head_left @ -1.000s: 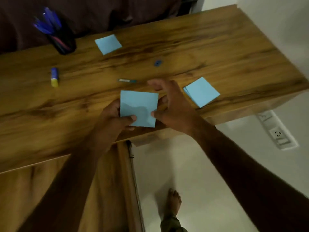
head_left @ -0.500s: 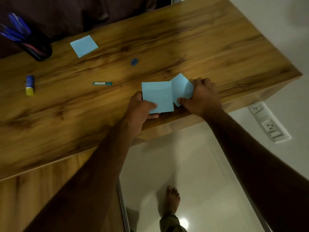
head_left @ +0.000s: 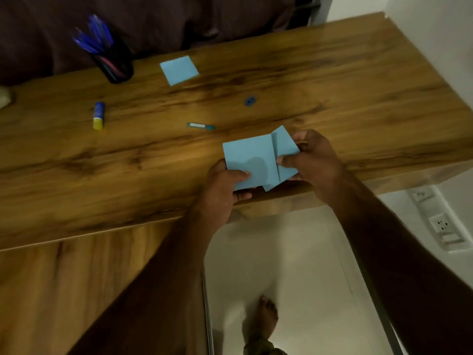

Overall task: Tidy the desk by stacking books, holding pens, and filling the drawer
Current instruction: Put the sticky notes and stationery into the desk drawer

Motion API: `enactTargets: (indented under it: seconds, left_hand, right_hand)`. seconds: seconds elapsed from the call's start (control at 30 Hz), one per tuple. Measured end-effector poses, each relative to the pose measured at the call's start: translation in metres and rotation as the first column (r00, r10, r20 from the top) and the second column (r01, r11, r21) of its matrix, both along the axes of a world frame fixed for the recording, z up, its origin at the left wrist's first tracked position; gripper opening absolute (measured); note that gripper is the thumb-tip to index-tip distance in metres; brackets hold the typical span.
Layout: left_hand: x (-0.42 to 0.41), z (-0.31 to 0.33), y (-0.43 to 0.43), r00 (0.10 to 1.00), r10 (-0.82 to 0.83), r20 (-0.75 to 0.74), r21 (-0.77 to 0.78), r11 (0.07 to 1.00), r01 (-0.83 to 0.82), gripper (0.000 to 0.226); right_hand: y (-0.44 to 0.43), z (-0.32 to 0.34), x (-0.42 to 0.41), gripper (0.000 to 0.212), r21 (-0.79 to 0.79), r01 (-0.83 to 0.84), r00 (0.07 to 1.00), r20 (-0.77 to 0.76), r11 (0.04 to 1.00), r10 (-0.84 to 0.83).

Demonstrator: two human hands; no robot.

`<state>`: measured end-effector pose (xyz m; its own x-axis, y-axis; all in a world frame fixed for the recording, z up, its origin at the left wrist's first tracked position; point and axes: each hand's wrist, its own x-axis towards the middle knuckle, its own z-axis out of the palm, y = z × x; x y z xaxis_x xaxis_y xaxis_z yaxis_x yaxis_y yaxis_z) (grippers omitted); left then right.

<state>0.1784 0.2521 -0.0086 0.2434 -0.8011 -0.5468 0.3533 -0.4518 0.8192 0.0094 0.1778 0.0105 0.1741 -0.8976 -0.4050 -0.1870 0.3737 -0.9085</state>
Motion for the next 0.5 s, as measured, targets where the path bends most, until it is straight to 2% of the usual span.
enactTargets:
  seconds: [0.07,0.2,0.3,0.37,0.43,0.5]
  left_hand:
    - [0.027,0.009,0.012,0.996,0.066,-0.057,-0.049,0.996,-0.069,0.047]
    - [0.083,0.027,0.043,0.976,0.066,-0.206,-0.167,0.981,-0.101,0.044]
    - [0.124,0.034,0.070,0.986,0.090,-0.138,-0.220,0.968,-0.120,0.047]
    - [0.150,0.040,0.090,0.978,0.178,-0.105,-0.223,0.955,-0.197,0.048]
    - [0.175,0.044,0.108,0.959,0.252,-0.133,-0.207,0.939,-0.275,0.044]
    - [0.195,0.046,0.120,0.957,0.250,-0.145,-0.221,0.935,-0.278,0.040]
  right_hand:
    - [0.007,0.012,0.023,0.055,0.008,-0.098,0.993,0.072,0.995,0.097]
    - [0.024,0.031,0.077,0.040,-0.019,-0.245,0.965,0.096,0.969,0.245]
    - [0.043,0.040,0.125,0.038,-0.024,-0.302,0.949,0.091,0.953,0.303]
    - [0.059,0.045,0.160,0.041,-0.012,-0.342,0.934,0.103,0.940,0.342]
    - [0.073,0.049,0.191,0.042,0.005,-0.378,0.919,0.123,0.926,0.375]
    - [0.081,0.052,0.211,0.041,0.008,-0.401,0.909,0.124,0.916,0.397]
